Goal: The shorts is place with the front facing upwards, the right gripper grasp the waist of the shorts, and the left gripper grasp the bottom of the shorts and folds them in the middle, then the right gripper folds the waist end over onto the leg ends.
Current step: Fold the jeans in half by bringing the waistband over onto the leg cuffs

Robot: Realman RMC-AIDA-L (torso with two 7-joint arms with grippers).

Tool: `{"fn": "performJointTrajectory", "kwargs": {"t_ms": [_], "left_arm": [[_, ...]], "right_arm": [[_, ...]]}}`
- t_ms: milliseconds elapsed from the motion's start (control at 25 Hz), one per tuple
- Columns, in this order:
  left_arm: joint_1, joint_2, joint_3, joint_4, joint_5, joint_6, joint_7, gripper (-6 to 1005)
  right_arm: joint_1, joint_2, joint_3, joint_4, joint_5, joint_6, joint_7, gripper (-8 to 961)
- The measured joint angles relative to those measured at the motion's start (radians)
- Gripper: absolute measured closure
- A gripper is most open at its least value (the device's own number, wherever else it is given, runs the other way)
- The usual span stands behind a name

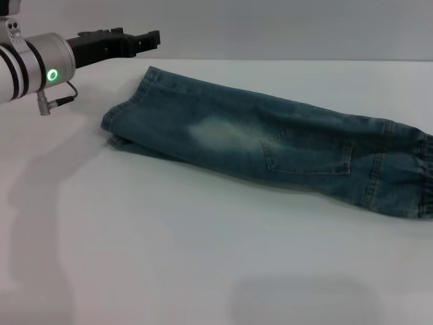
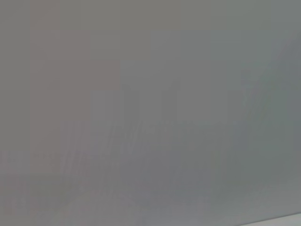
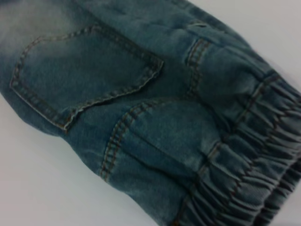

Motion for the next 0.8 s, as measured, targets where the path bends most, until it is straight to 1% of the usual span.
{"fn": "performJointTrajectory", "kwargs": {"t_ms": [80, 200, 520, 800], "left_arm": [[-0.001, 0.0, 0.0, 0.0, 0.0, 0.0, 0.0, 154], [-0.002, 0.0, 0.001, -0.002, -0.001, 0.0, 0.0, 154], [-0.002, -0.001, 0.003, -0.007, -0.001, -0.004, 0.0, 153], [-0.002, -0.002, 0.003, -0.016, -0.001, -0.008, 0.006, 153]], "right_arm": [[0.001, 0.007, -0.006, 0.002, 0.002, 0.012, -0.003, 417], [0.007, 0.012, -0.01, 0.003, 0.006, 0.018, -0.004, 417], [0.034, 0.011, -0.01, -0.004, 0.008, 0.026, -0.004, 417], [0.05, 0.032, -0.011, 0.002, 0.028, 0.063, -0.029, 417]]}}
